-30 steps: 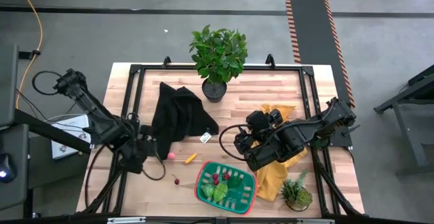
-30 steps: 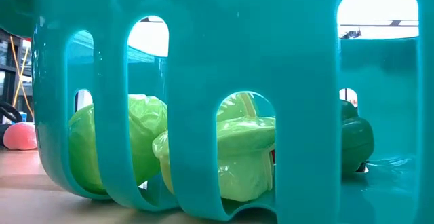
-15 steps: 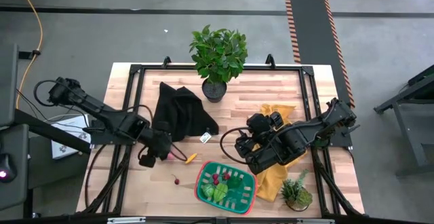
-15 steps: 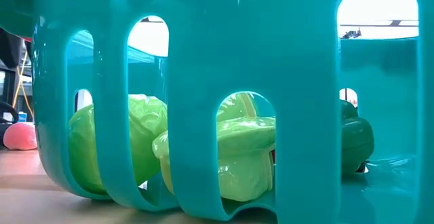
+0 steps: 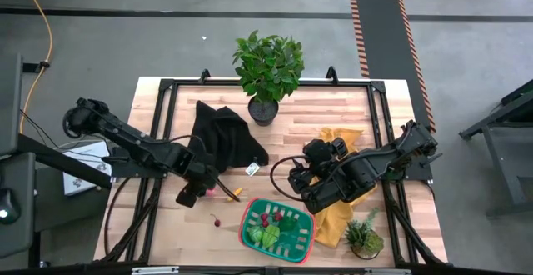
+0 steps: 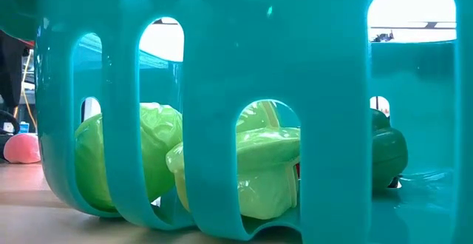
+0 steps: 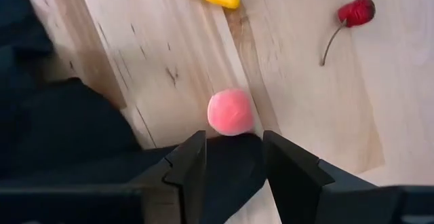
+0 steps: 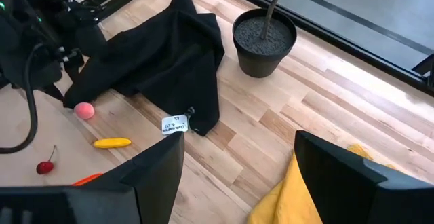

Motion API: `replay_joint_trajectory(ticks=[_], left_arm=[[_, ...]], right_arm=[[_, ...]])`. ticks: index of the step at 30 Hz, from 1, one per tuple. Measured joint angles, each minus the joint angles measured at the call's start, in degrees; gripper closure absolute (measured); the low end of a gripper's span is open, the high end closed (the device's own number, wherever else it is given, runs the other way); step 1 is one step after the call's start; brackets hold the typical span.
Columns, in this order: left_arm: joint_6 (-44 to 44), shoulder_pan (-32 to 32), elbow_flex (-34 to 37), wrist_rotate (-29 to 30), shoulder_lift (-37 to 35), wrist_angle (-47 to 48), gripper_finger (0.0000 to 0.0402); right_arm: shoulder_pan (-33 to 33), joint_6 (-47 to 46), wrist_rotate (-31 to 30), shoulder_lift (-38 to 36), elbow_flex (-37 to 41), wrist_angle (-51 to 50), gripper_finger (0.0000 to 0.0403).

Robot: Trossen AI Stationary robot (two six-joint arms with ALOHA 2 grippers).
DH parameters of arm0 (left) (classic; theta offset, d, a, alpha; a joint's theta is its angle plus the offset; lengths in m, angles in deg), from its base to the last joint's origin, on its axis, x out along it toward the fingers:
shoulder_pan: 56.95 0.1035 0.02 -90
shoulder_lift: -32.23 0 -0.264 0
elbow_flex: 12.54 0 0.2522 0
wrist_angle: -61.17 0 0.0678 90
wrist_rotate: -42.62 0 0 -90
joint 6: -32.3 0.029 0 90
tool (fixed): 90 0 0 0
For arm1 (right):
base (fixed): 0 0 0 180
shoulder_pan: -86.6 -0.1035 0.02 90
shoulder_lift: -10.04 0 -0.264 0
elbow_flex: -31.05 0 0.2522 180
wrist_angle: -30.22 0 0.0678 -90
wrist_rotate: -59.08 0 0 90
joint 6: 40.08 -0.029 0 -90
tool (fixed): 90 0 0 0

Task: Pick and placing Produce into tupperware
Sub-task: Put the pink peach into the blue bin

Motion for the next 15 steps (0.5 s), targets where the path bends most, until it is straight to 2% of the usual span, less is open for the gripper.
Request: replay_joint_trajectory(ticks=[10,15], left_arm=[[0.67,0.0,-0.05,-1.91,3.34,-4.49,0.026],[0.16,0.04,-0.04,-2.38,4.8,-4.3,0.0233]], right_arm=[[-0.11,-0.37,0.44,0.0,0.0,0.09,0.0133],[-0.11,-0.37,0.44,0.0,0.0,0.11,0.0133]])
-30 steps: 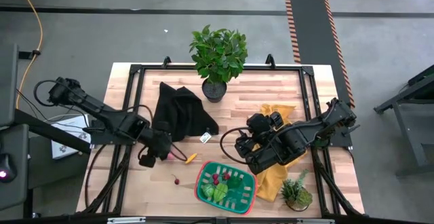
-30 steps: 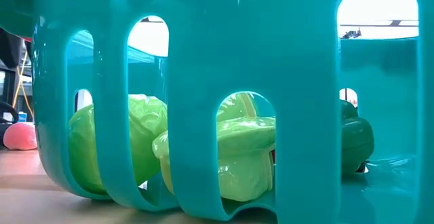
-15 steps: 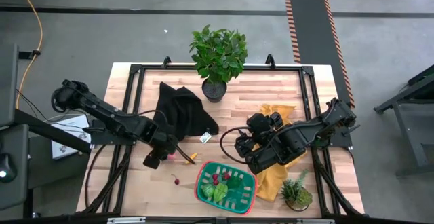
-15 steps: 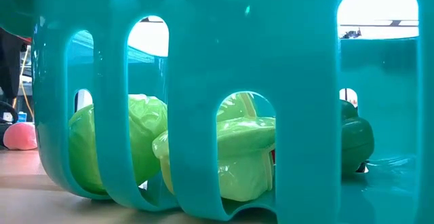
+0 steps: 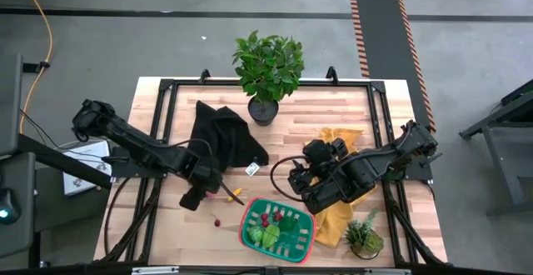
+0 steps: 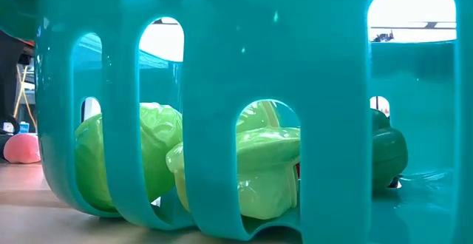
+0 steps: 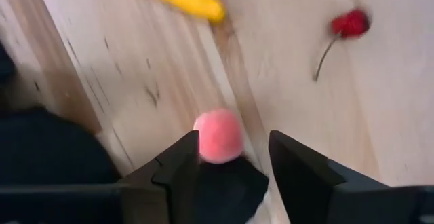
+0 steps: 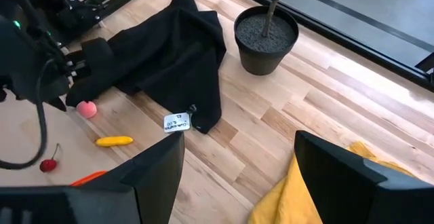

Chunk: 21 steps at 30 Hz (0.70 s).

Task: Pick and placing Produce into tupperware
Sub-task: Put the pink peach into the blue bin

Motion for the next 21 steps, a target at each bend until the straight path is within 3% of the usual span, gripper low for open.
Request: replay_joint_trajectory(ticks=[9,21], left_arm=[[-0.11,0.0,0.11,0.17,4.2,-0.16,0.0166],[-1.25,0.0,1.43,0.13,6.95,-2.04,0.019]], right_arm=[[0.0,-0.2,-0.03,-0.02,0.0,0.38,0.0133],[-0.72,-1.79,-0.08,-0.02,0.0,-0.19,0.0133]])
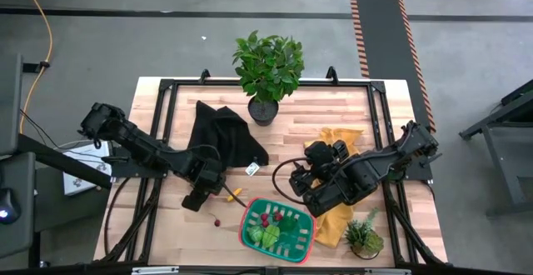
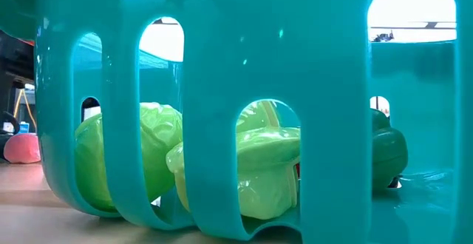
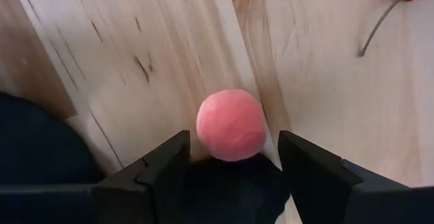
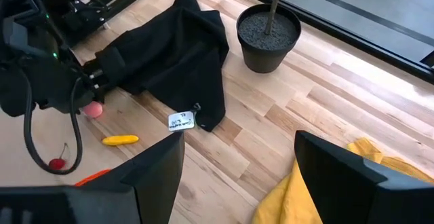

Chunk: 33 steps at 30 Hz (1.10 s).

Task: Pick and placing Produce into tupperware
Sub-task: Put the pink peach into the blue bin

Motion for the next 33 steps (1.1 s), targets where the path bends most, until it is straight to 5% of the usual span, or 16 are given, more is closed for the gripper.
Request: replay_joint_trajectory(ticks=[33], left_arm=[[-2.95,-0.02,0.34,1.73,0.61,-2.82,0.022]], right_arm=[[-0.29,-0.34,-0.75,0.0,0.0,-0.31,0.0133]])
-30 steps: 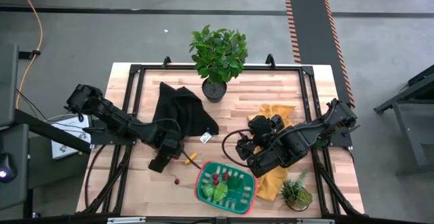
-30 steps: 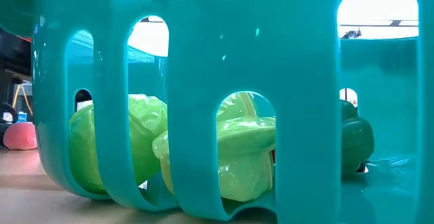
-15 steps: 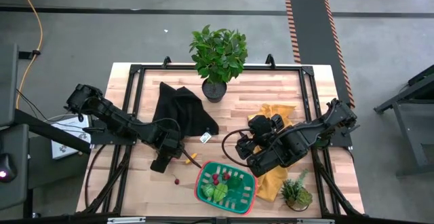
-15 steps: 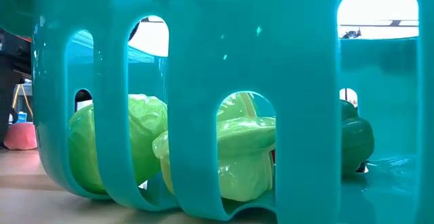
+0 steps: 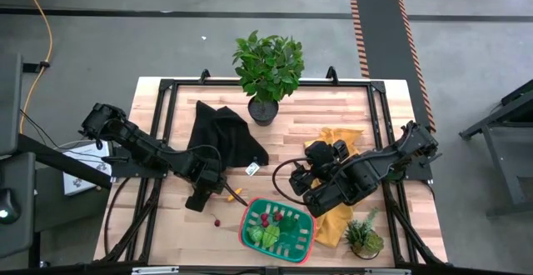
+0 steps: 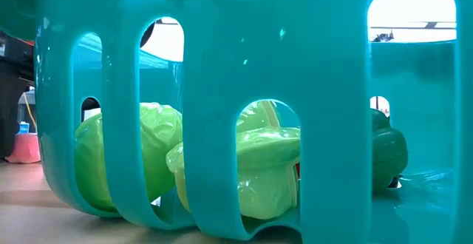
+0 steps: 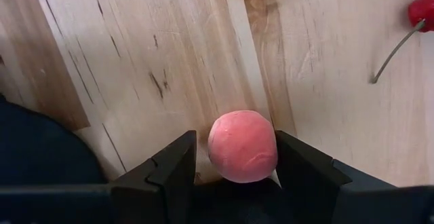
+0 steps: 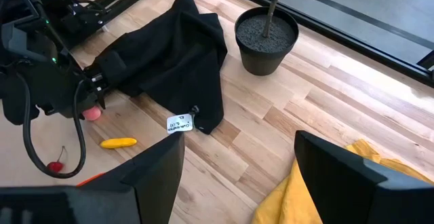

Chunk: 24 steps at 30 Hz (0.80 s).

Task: Pick and placing Produce into tupperware
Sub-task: Put the pink peach into the blue bin

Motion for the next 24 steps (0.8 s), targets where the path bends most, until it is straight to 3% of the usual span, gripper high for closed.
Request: replay_joint_trajectory(ticks=[18,24], left_arm=[[-0.02,0.0,-0.02,-0.05,-0.02,0.36,0.022],[-0.02,0.0,-0.02,-0.07,-0.02,0.36,0.0251]], right_arm=[[0.0,0.01,0.02,0.0,0.0,0.0,0.0133],[0.0,0.01,0.01,0.0,0.0,0.0,0.0133]])
